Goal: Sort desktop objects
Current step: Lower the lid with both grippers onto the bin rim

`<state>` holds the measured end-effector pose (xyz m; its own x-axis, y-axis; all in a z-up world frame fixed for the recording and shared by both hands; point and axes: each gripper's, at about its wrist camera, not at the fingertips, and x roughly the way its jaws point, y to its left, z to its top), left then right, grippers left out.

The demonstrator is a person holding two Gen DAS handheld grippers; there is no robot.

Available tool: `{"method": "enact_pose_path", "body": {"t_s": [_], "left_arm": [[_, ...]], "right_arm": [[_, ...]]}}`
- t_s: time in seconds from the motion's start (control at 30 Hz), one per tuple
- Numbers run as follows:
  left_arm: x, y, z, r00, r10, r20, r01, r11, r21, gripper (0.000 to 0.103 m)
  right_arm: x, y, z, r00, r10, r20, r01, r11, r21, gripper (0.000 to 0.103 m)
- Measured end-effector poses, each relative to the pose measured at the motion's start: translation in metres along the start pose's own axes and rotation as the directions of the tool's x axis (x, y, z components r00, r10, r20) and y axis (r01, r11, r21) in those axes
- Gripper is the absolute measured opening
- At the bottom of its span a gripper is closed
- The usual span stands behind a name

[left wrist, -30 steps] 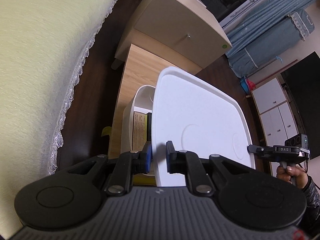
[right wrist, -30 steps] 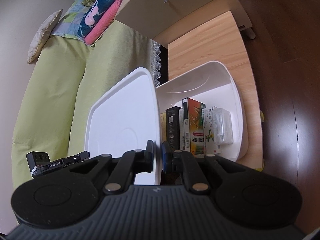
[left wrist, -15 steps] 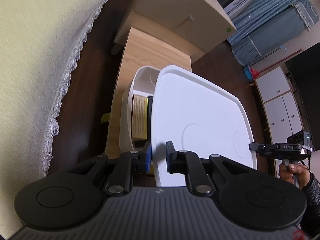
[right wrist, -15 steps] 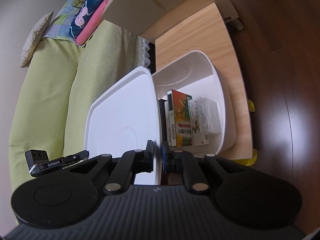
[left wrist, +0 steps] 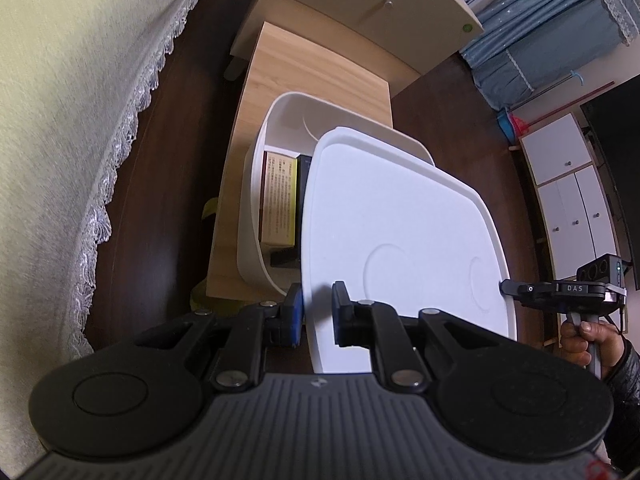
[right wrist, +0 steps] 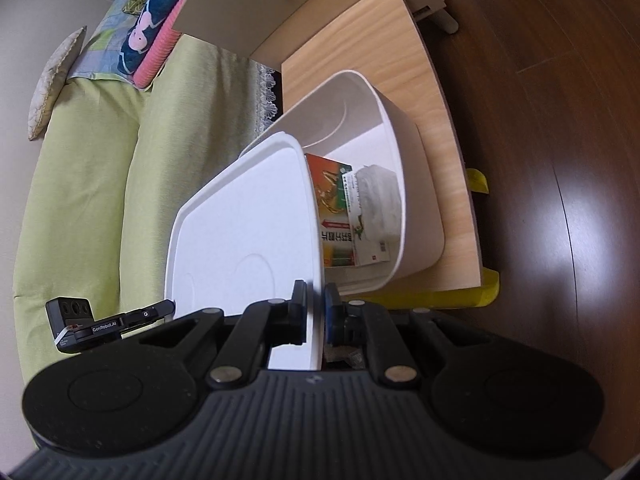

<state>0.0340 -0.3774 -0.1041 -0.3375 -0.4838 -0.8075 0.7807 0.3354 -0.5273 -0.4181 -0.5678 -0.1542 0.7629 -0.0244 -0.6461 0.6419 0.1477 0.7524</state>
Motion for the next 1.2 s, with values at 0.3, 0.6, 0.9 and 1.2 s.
{"method": "enact_pose_path", "body": {"t_s": [0.3, 0.6, 0.9, 1.2], "left_arm": [[0.007, -0.001, -0.006, 1.000, 0.002, -0.022, -0.002, 1.000, -0.006, 0.015], [0.011, -0.001, -0.008, 0.999, 0.008, -0.032, -0.009, 1.000, -0.007, 0.015], [0.012, 0.001, -0.010, 0.999, 0.013, -0.039, -0.013, 1.000, -0.009, 0.015], [0.011, 0.002, -0.010, 0.999, 0.014, -0.045, -0.014, 1.000, -0.006, 0.015]], "right_arm": [[0.002, -0.010, -0.001, 1.000, -0.007, -0.016, 0.007, 1.000, 0.012, 0.008], [0.004, -0.012, 0.001, 0.999, -0.022, -0.026, 0.022, 1.000, 0.007, 0.008], [0.006, -0.013, 0.008, 0.999, -0.023, -0.036, 0.023, 1.000, -0.002, 0.009], [0.008, -0.013, 0.003, 0.999, -0.028, -0.038, 0.028, 1.000, 0.002, 0.009]]}}
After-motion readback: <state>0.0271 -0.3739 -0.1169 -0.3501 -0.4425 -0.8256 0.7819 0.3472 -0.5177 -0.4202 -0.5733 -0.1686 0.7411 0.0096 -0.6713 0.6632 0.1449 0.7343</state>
